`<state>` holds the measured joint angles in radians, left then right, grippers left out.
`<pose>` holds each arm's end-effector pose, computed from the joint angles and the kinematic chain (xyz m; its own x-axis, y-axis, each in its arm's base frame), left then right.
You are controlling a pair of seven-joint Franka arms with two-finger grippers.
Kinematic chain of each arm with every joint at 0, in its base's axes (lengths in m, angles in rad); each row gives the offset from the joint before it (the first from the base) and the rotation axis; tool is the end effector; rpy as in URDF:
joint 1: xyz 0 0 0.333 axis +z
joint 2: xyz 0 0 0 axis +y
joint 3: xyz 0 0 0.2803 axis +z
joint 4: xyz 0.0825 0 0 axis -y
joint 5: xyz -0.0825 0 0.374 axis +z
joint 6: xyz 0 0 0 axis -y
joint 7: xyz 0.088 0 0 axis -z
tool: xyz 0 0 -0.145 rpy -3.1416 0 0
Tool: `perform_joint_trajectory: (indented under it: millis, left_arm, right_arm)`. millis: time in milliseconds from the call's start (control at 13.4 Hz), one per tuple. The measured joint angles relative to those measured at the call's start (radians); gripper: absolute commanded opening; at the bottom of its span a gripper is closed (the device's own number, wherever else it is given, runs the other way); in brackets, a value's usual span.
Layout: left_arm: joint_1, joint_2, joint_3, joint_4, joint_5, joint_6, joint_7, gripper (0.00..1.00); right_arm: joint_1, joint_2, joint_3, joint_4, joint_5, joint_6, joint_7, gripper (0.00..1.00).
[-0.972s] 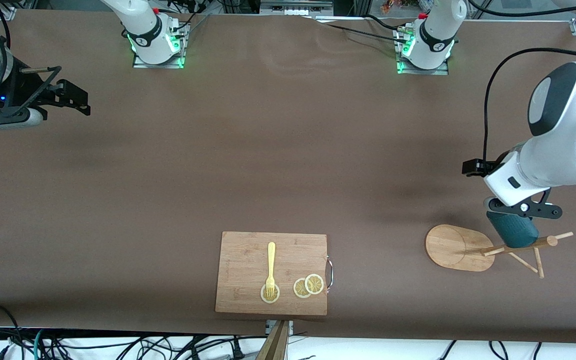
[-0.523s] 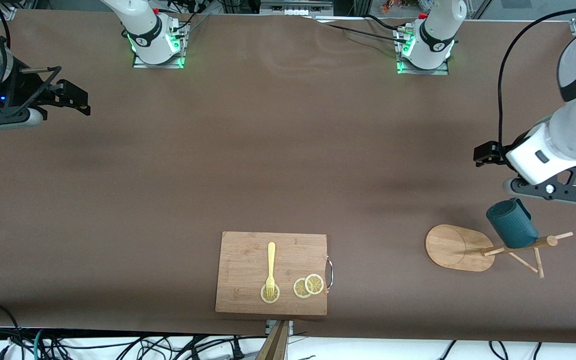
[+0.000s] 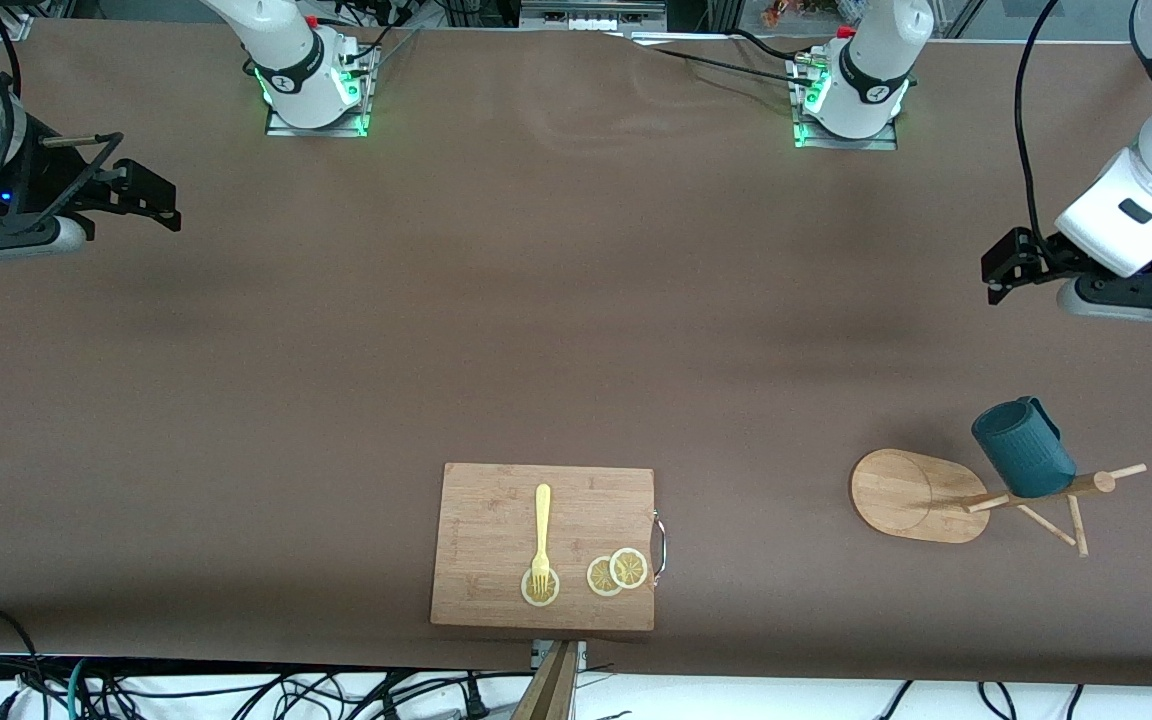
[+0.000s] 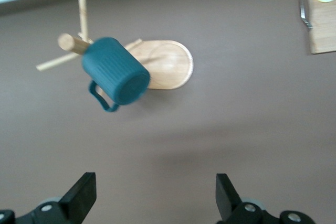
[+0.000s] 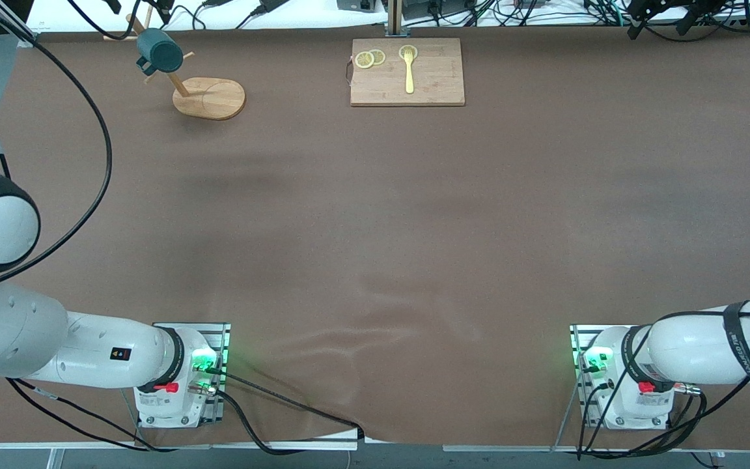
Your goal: Pass cup and hang on rack
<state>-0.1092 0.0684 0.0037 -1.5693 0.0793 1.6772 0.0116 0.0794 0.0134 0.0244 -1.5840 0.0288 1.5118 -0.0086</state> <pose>0.5718 -0.0499 0.5233 0.9914 -0.1251 0.0382 -0.1218 -0.9894 -0.0797 0.5343 0.0599 0.5328 0.9899 0.1135 -0.0852 0.1113 -0.9933 -0.0298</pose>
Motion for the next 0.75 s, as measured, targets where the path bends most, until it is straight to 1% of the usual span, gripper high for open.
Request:
perform_joint_trajectory:
  millis: [224,748]
  left_arm:
    - [0.0,-0.005,0.017,-0.027,-0.026,0.013,0.0,1.0]
    - [0.037,-0.009,0.026,-0.032,-0.027,0.014,0.0,1.0]
  right_arm:
    - [0.0,0.0,0.0,0.0,0.0,0.0,0.0,1.0]
    - [0.0,0.0,0.0,0.0,0.0,0.0,0.0,1.0]
